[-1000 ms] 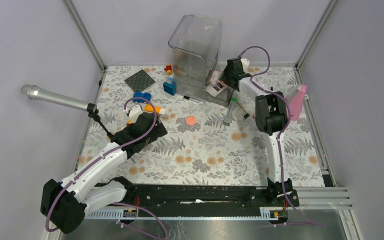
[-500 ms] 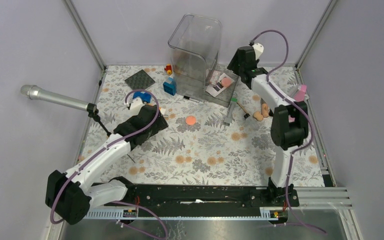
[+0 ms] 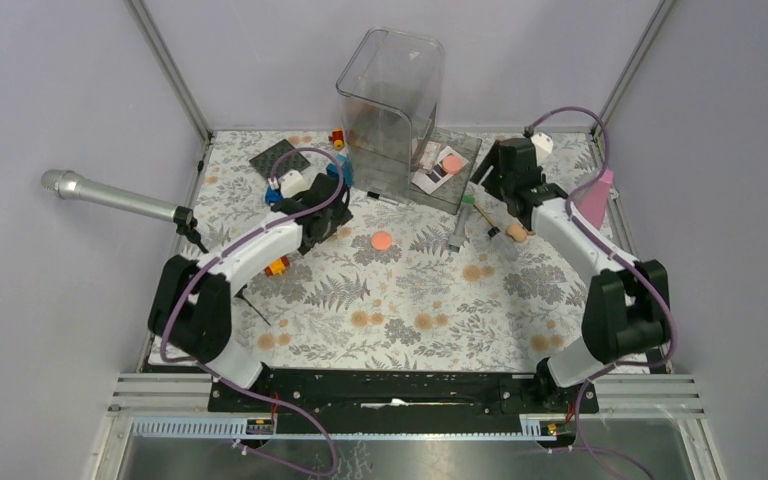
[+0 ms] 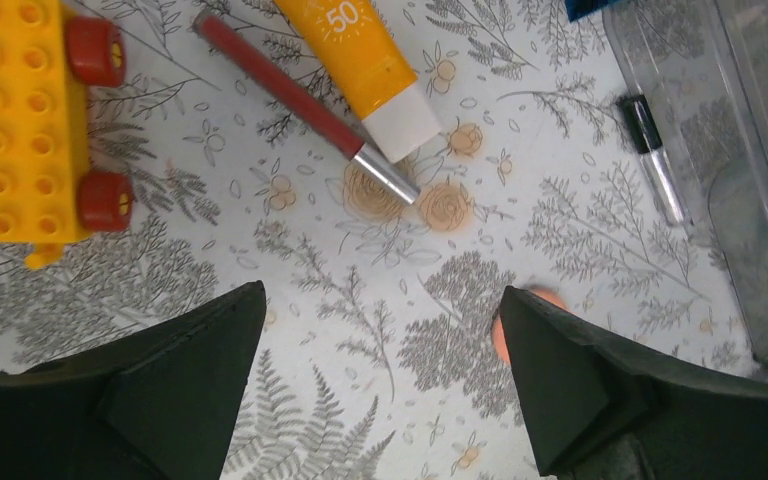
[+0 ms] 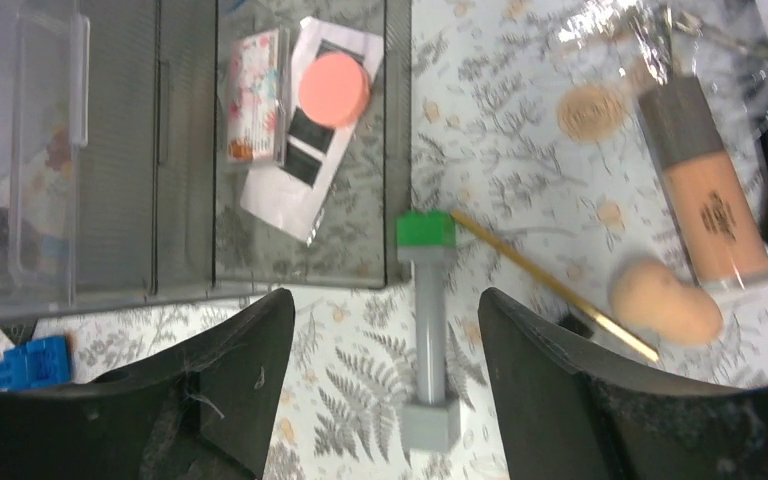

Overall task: Organize the makeup
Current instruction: Pick up the lipstick at the center of the board.

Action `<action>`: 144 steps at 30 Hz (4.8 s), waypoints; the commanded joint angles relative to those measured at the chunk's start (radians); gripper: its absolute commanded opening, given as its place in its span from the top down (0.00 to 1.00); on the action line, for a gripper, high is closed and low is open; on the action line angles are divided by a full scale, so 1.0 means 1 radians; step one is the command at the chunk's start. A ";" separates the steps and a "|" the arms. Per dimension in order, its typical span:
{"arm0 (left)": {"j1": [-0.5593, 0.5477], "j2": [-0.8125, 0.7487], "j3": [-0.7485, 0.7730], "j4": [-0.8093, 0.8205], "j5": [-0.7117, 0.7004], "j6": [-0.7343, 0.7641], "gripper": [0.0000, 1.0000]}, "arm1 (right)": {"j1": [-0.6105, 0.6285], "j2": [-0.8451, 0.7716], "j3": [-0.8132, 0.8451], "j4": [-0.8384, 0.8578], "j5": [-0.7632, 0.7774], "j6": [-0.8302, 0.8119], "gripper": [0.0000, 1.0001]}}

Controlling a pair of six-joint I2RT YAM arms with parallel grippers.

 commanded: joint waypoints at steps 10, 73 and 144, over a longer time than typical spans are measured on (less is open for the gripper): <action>0.108 0.163 0.110 0.027 0.001 -0.077 0.01 | -0.005 -0.405 -0.326 0.045 0.008 0.026 0.22; 0.231 0.351 0.118 0.049 0.071 -0.223 0.38 | -0.005 -0.436 -0.467 0.043 0.054 0.004 0.19; -0.263 0.026 0.033 0.274 0.357 -0.115 1.00 | 0.347 -0.056 -0.589 0.829 -0.653 0.047 0.35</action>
